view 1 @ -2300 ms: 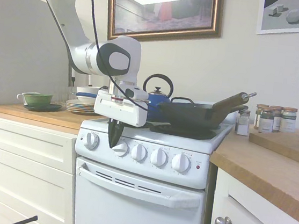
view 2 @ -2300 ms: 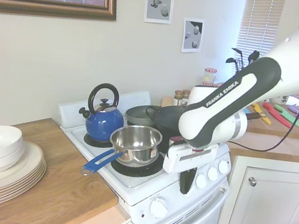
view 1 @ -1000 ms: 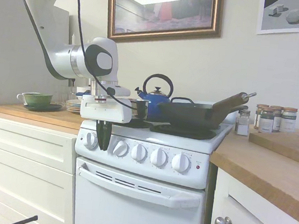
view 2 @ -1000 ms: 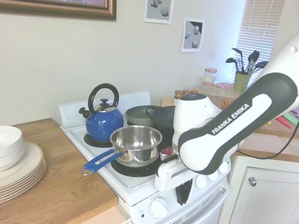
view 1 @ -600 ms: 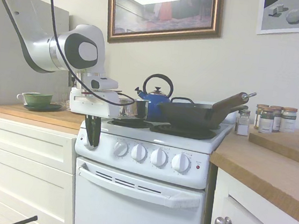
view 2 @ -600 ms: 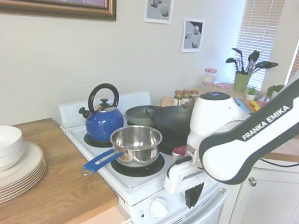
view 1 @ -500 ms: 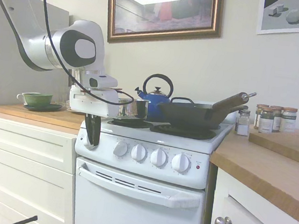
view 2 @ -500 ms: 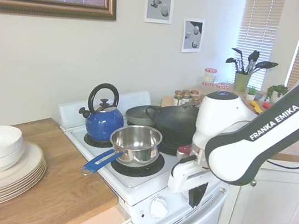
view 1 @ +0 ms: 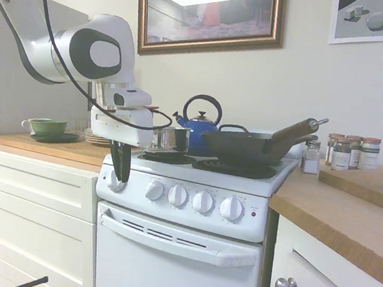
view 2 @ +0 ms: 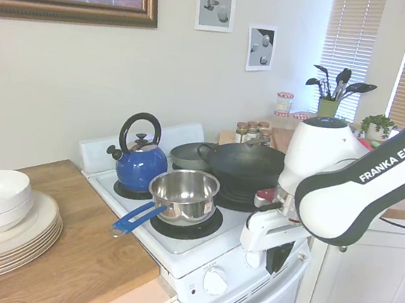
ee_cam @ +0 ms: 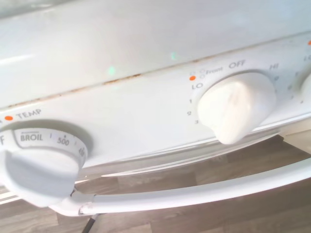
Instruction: Turn on the stove on the bottom left
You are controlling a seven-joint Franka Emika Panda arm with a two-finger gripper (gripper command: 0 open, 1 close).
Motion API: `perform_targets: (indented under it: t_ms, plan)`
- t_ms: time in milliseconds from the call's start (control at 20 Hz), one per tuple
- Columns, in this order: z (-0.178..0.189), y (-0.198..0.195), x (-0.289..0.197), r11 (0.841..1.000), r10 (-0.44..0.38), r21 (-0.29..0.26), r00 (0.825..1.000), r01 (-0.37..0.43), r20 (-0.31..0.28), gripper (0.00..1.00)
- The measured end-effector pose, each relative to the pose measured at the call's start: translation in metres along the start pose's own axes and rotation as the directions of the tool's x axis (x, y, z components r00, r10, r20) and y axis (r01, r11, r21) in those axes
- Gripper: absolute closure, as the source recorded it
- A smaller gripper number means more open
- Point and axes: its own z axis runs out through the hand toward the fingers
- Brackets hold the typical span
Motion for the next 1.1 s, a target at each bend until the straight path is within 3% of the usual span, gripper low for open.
perform_targets:
  t_ms: [1100]
  plan:
    - [-0.014,0.005,0.006,1.000,-0.011,0.016,1.000,0.011,-0.015,0.00]
